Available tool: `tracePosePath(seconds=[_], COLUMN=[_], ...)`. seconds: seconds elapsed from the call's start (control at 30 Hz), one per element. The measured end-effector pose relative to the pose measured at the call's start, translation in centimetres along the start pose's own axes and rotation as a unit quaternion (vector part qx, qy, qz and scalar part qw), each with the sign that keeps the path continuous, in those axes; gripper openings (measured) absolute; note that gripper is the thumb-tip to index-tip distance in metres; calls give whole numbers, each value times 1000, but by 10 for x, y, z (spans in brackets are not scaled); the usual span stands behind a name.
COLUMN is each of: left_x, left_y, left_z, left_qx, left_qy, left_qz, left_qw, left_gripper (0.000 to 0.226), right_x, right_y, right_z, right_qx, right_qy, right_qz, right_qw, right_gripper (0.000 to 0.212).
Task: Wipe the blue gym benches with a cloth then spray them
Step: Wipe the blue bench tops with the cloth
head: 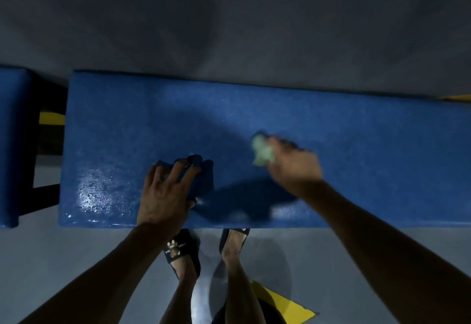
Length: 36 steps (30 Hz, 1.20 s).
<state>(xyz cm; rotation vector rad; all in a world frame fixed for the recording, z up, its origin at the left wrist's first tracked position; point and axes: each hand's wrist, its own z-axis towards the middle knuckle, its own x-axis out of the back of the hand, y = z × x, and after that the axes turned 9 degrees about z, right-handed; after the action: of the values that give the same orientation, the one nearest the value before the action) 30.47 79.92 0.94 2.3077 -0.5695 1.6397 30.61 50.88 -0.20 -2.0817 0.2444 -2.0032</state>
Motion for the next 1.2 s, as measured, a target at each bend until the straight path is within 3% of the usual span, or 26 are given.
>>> tracePosePath(seconds=[0.07,0.13,0.2,0.23,0.3,0.4,0.47,0.53,0.57,0.63,0.73,0.8,0.87,0.97,1.07,1.13,1.2], left_x=[-1,-3,-4,-4,-2,-1,1,2,3,4,4,5,5,6,6,5,5], left_y=[0,1,2,3,2,1,0,-2,-3,-4,-5,-5,-6,-6,-4,-3,-3], left_z=[-1,0,0,0,1,1,4,8,9,10,11,14,15,15,13,11,11], left_qx=[13,18,15,15,15,12,9,8,7,2,3,2,2,4,11,13,13], left_qy=[-15,-23,-27,-26,-26,-23,-17,-14,-20,-34,-40,-40,-35,-33,-40,-52,-65], left_qz=[2,3,6,4,3,9,11,6,7,10,11,11,10,10,18,24,30], left_qw=[1000,1000,999,1000,1000,1000,1000,1000,1000,999,999,999,999,999,999,998,997], left_gripper=[101,105,103,102,103,106,109,110,111,111,113,113,114,114,115,114,112], right_x=[15,22,13,7,-15,-24,-14,-4,1,16,25,14,-3,-22,-13,-6,9], right_y=[43,55,34,13,-37,-86,-71,-31,-6,42,62,36,-10,-73,-67,-24,26], right_z=[1,1,5,8,12,12,19,27,29,27,27,36,46,45,54,61,59], right_qx=[-173,-336,-422,-423,-339,-125,8,59,33,-127,-429,-507,-452,-195,38,57,-75], right_qy=[35,46,60,71,68,-27,-79,-86,-66,6,56,84,89,15,-75,-35,19], right_qz=[-9,31,85,97,110,133,78,12,-5,-13,54,105,114,141,81,5,-31], right_qw=[984,940,901,898,932,983,994,994,997,992,900,852,880,970,993,998,997], right_gripper=[54,50,51,55,59,45,40,38,41,47,52,57,63,49,39,33,45])
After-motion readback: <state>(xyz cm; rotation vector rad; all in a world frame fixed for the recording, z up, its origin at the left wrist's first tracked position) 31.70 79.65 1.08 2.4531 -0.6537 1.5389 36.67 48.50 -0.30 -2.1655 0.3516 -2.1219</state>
